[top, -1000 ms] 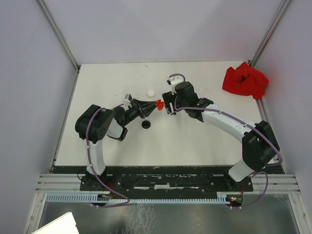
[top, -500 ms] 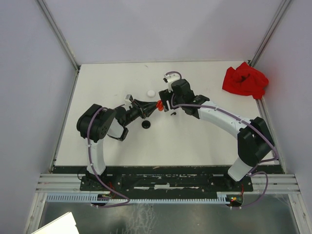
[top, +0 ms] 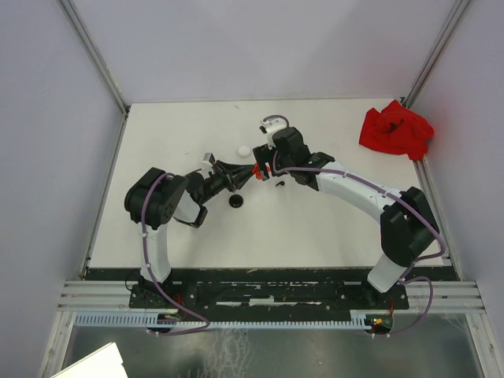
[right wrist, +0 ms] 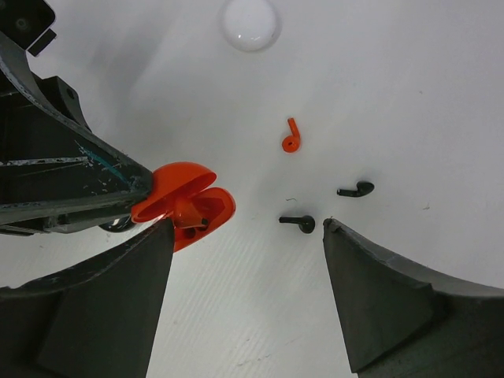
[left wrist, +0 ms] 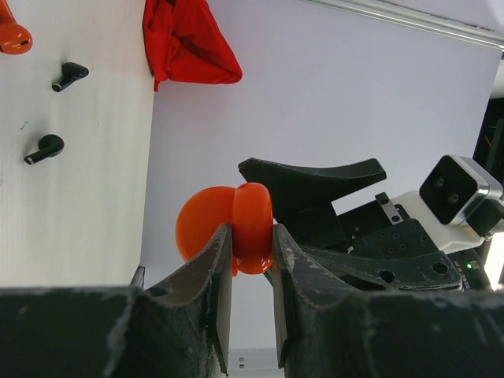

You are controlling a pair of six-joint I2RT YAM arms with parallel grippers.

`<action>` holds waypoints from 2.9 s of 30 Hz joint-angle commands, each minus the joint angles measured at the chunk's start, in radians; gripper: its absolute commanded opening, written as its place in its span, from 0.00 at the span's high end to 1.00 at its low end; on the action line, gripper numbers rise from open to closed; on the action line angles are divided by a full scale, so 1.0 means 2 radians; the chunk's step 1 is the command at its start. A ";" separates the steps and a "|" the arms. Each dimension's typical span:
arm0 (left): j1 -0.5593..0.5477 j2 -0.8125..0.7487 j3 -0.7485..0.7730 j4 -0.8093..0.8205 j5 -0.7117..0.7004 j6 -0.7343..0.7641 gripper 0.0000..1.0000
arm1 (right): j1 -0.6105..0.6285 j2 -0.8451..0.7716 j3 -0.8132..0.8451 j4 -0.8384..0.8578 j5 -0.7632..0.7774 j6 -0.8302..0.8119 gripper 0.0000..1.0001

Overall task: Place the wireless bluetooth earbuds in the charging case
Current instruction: Adjust the earbud with the charging case, then adjust the earbud at the center of the board.

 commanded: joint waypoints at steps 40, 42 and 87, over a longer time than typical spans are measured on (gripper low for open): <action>0.060 -0.034 -0.053 0.100 -0.008 0.002 0.97 | -0.034 0.036 0.066 -0.055 0.044 -0.007 0.17; 0.063 -0.037 -0.056 0.101 -0.007 0.002 0.97 | -0.034 0.063 0.080 -0.056 0.045 -0.006 0.17; 0.142 -0.102 -0.117 0.101 0.009 0.004 0.97 | -0.043 0.306 0.246 -0.029 -0.095 0.024 0.17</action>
